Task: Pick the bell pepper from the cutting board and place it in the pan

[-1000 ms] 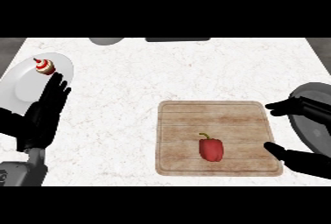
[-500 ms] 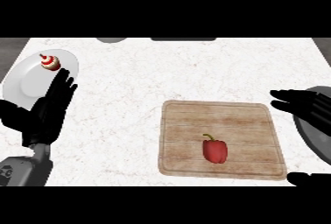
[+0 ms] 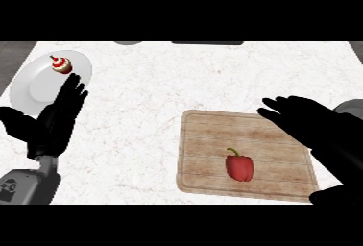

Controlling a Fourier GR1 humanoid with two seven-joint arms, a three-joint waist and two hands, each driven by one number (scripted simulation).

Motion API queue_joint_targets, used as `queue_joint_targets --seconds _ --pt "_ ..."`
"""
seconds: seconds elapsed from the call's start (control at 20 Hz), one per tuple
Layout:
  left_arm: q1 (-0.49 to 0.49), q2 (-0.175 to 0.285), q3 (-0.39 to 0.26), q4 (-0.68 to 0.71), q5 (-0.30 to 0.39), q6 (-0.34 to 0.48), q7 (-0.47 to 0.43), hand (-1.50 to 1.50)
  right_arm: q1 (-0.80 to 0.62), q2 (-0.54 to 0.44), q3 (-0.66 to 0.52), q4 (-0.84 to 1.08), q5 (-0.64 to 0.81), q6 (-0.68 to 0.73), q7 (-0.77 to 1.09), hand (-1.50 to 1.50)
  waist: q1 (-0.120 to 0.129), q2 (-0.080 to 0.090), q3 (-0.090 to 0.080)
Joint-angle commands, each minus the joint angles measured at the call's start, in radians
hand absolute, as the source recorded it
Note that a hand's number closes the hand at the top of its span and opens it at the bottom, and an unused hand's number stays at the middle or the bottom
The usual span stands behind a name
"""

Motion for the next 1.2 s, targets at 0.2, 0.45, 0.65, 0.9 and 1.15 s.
queue_joint_targets --seconds 0.2,0.45,0.65,0.9,1.15 --pt "-0.009 -0.003 0.0 -0.024 -0.013 0.009 0.043 0.0 -0.112 0.107 0.248 0.05 -0.012 0.294 0.29 -1.5 -0.007 -0.003 0.0" --pt "0.03 -0.058 -0.001 0.028 -0.045 -0.004 -0.039 0.0 -0.178 0.256 0.265 0.034 -0.027 0.422 0.424 -1.5 -0.022 -0.004 0.002" --pt "0.065 -0.01 0.034 -0.073 -0.018 -0.007 0.039 0.0 -0.183 0.264 0.366 0.011 0.076 0.459 0.513 -1.5 -0.015 -0.008 0.002" --pt "0.024 -0.045 0.039 -0.002 -0.047 -0.014 -0.02 0.0 -0.171 0.284 0.389 -0.006 0.151 0.487 0.525 -1.5 -0.031 -0.006 0.002" --pt "0.036 -0.065 0.038 -0.03 -0.054 -0.016 0.019 0.0 -0.212 0.462 0.375 0.043 0.168 0.543 0.578 -1.5 -0.027 -0.005 0.002"
